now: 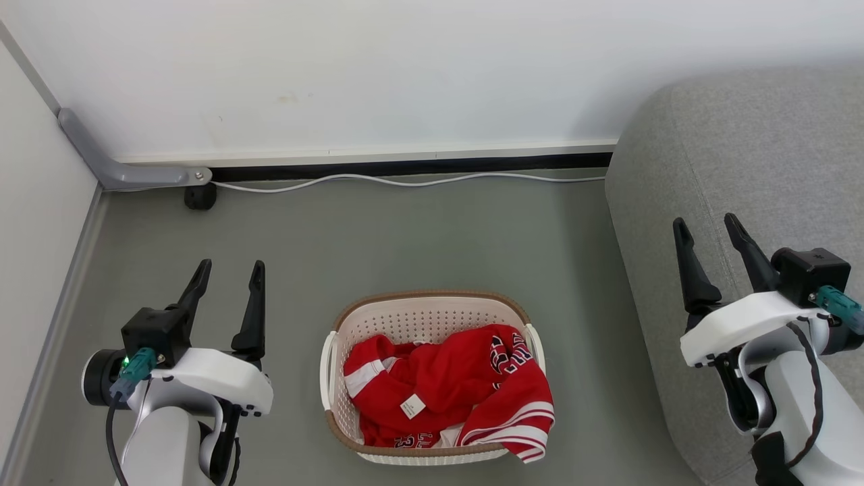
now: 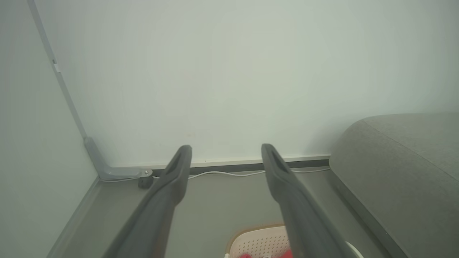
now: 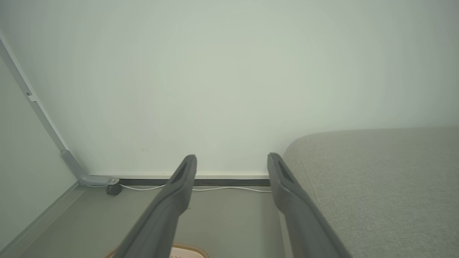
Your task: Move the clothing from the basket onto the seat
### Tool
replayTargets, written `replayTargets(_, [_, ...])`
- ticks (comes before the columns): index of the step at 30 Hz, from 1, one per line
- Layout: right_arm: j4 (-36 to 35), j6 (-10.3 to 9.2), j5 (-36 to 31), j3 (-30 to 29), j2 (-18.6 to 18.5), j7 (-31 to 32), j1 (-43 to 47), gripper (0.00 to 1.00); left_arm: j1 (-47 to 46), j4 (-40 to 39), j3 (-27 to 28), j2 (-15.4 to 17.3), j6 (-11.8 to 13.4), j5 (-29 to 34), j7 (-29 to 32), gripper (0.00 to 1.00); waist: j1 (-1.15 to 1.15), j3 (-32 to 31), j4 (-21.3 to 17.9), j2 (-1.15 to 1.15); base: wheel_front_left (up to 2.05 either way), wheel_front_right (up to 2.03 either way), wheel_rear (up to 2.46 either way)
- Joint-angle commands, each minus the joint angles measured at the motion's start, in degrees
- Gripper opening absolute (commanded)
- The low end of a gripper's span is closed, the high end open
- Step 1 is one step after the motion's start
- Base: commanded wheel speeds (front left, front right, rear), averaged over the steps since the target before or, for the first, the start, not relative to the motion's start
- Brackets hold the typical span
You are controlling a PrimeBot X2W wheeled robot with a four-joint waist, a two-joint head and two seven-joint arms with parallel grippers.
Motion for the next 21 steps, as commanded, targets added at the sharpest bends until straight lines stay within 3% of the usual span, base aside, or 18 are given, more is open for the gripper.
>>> replayTargets(1, [-1.5, 0.41, -0.6, 0.8, -0.1, -0.8, -1.7, 1.00, -2.5, -1.5, 1.8, 1.1, 0.0, 0.4, -0.5, 1.00, 0.00, 0.4, 0.0, 0.00, 0.00, 0.00, 0.00])
replayTargets(9, [-3.8, 0.41, -1.5, -0.4, 0.5, -0.8, -2.6, 1.00, -2.6, -1.5, 1.0, 0.8, 0.0, -0.3, -0.5, 1.00, 0.00, 4.3, -0.5, 0.00, 0.00, 0.00, 0.00])
replayTargets(21, [-11.3, 0.41, -3.6, -3.4, 2.3, -0.8, -7.0, 1.00, -6.1, -1.5, -2.3, 0.3, 0.0, -2.8, -0.5, 1.00, 0.00, 17.2, -1.9, 0.00, 0.00, 0.00, 0.00])
